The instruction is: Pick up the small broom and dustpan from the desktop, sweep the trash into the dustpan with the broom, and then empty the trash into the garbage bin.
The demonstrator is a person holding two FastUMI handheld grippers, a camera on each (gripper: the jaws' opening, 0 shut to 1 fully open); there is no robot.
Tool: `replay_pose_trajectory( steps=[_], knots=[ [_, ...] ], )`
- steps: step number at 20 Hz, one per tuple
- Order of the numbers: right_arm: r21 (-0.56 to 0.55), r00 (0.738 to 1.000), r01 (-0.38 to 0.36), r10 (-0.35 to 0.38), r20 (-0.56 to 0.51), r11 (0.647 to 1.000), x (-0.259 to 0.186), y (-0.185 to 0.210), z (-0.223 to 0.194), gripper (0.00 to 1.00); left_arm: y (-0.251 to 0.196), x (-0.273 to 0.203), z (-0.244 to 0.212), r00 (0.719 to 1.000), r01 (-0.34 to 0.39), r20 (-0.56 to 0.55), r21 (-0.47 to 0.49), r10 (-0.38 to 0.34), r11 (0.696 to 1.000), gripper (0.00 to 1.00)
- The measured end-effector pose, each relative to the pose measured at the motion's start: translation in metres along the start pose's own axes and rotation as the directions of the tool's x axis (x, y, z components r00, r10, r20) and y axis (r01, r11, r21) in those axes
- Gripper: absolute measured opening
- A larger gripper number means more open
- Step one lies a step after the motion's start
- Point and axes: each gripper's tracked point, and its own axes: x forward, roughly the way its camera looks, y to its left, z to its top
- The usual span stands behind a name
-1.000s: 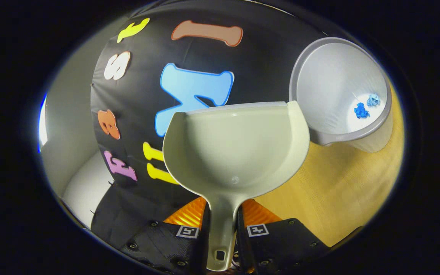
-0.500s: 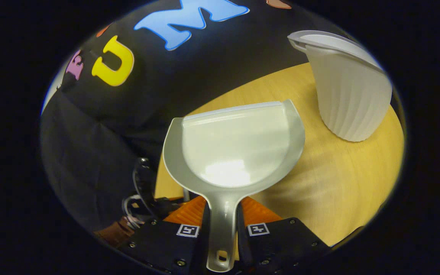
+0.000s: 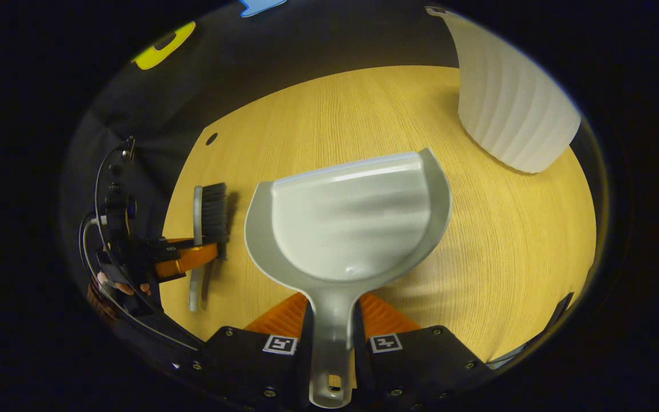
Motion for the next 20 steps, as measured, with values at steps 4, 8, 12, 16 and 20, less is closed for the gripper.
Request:
replay_pose_trajectory(
  steps=[4,8,12,16,20],
  knots=[
    [-0.011,1.000,0.026,-0.026,-0.012,1.000,0.000,-0.001,0.000,0.31,-0.007,-0.001,0.010,1.000,-0.007,-0.006,0.002,0.007,1.000,0.52],
    [0.013,1.000,0.018,-0.018,-0.024,1.000,0.000,-0.001,0.000,0.31,-0.016,0.011,0.010,1.000,-0.013,-0.017,0.000,0.013,1.000,0.57],
    [0.007,0.999,0.021,-0.021,-0.025,1.000,0.000,-0.001,-0.002,0.34,-0.021,0.013,0.000,1.000,-0.021,-0.022,-0.017,0.020,1.000,0.56],
    [0.006,0.999,0.027,-0.027,-0.031,1.000,0.002,0.000,-0.007,0.39,-0.022,0.005,0.003,1.000,-0.027,-0.010,-0.009,0.027,1.000,0.73],
    [0.019,0.999,0.029,-0.028,-0.021,0.999,0.000,0.003,-0.002,0.43,-0.022,0.000,0.006,0.999,-0.041,0.002,-0.012,0.042,0.999,0.77]
  ],
)
